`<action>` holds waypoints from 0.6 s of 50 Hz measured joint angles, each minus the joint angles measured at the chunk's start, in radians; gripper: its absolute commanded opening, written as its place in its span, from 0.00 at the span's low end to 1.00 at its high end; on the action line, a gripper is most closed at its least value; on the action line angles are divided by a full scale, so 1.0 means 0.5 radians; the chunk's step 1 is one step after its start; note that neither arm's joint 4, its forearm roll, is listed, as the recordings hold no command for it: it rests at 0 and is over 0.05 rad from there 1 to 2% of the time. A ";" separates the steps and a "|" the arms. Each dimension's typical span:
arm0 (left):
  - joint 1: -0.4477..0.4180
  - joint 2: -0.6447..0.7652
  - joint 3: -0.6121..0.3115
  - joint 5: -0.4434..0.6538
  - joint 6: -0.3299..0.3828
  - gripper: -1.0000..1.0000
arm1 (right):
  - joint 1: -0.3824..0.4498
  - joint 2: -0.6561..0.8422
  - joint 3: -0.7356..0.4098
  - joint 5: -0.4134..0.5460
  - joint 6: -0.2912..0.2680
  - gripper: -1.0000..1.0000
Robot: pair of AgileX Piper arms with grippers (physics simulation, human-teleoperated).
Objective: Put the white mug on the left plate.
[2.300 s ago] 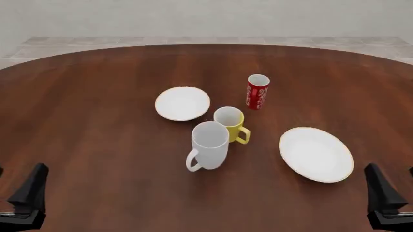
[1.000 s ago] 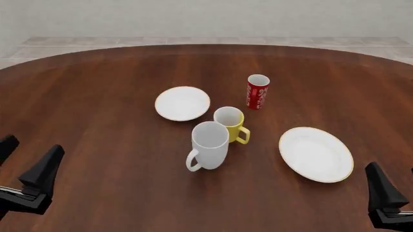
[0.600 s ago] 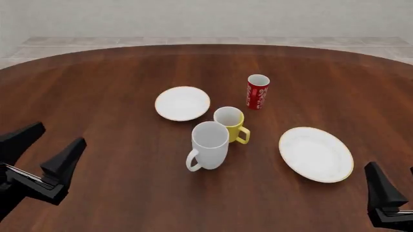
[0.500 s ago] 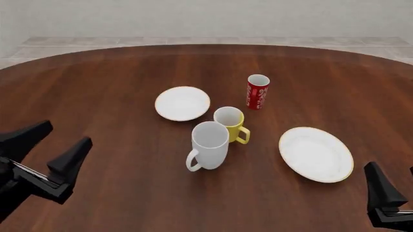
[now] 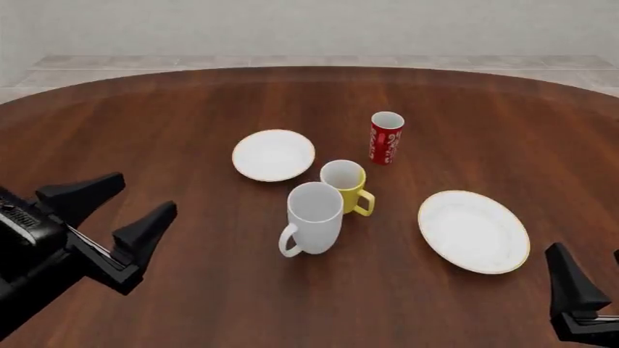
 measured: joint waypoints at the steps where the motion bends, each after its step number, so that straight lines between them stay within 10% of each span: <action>1: -0.007 0.011 -0.007 0.000 -0.003 1.00 | 0.000 0.000 0.000 0.000 0.001 1.00; 30: -0.184 0.336 -0.145 -0.082 -0.065 1.00 | -0.004 0.015 0.002 -0.014 0.010 1.00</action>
